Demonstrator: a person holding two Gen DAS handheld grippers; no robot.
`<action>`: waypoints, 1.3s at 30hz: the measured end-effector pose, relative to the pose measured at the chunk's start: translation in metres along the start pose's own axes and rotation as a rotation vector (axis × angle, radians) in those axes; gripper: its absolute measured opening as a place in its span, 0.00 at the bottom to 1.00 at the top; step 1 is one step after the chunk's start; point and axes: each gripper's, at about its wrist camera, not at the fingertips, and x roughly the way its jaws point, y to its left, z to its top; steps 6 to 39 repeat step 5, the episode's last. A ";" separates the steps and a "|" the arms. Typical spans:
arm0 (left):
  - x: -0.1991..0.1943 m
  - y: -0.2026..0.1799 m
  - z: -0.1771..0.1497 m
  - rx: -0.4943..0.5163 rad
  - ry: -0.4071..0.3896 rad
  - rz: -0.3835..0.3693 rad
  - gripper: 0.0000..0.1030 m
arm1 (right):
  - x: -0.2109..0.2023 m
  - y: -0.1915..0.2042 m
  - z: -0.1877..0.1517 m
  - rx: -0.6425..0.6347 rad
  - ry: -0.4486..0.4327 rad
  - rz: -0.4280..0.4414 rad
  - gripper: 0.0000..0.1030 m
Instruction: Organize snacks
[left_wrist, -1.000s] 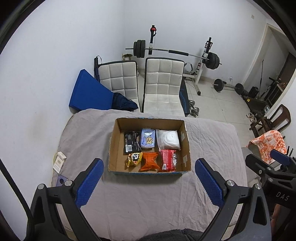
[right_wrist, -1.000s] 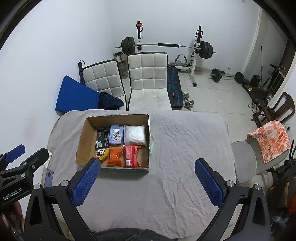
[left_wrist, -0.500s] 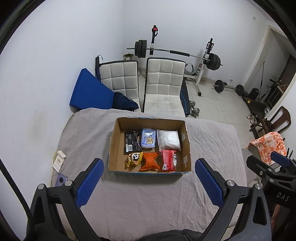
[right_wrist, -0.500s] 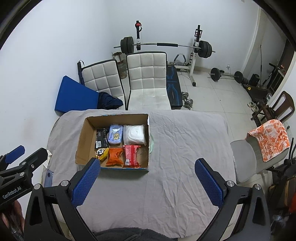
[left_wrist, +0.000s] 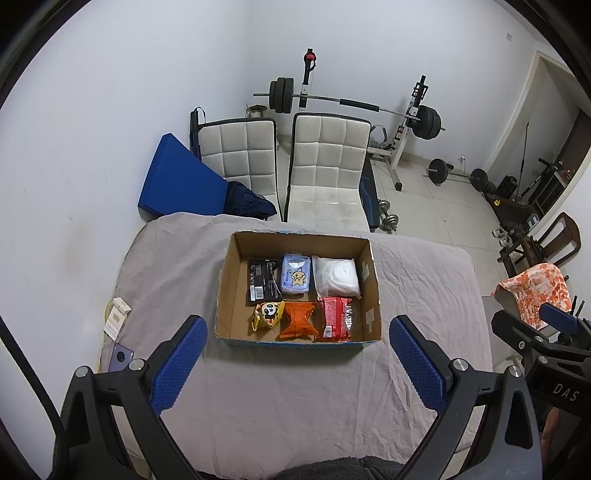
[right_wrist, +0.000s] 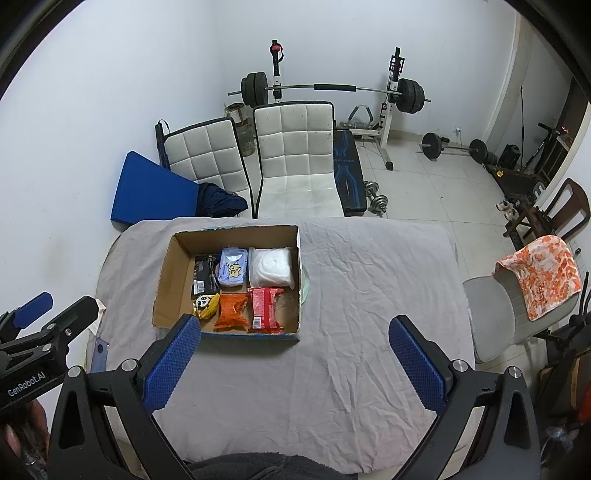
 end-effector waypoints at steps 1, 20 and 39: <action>0.001 0.000 0.000 0.000 0.002 0.000 0.98 | 0.000 0.000 0.000 0.001 0.000 -0.001 1.00; 0.002 -0.002 -0.006 0.003 0.008 0.000 0.98 | 0.001 0.000 0.000 0.004 0.002 0.003 1.00; 0.002 -0.002 -0.006 0.003 0.008 0.000 0.98 | 0.001 0.000 0.000 0.004 0.002 0.003 1.00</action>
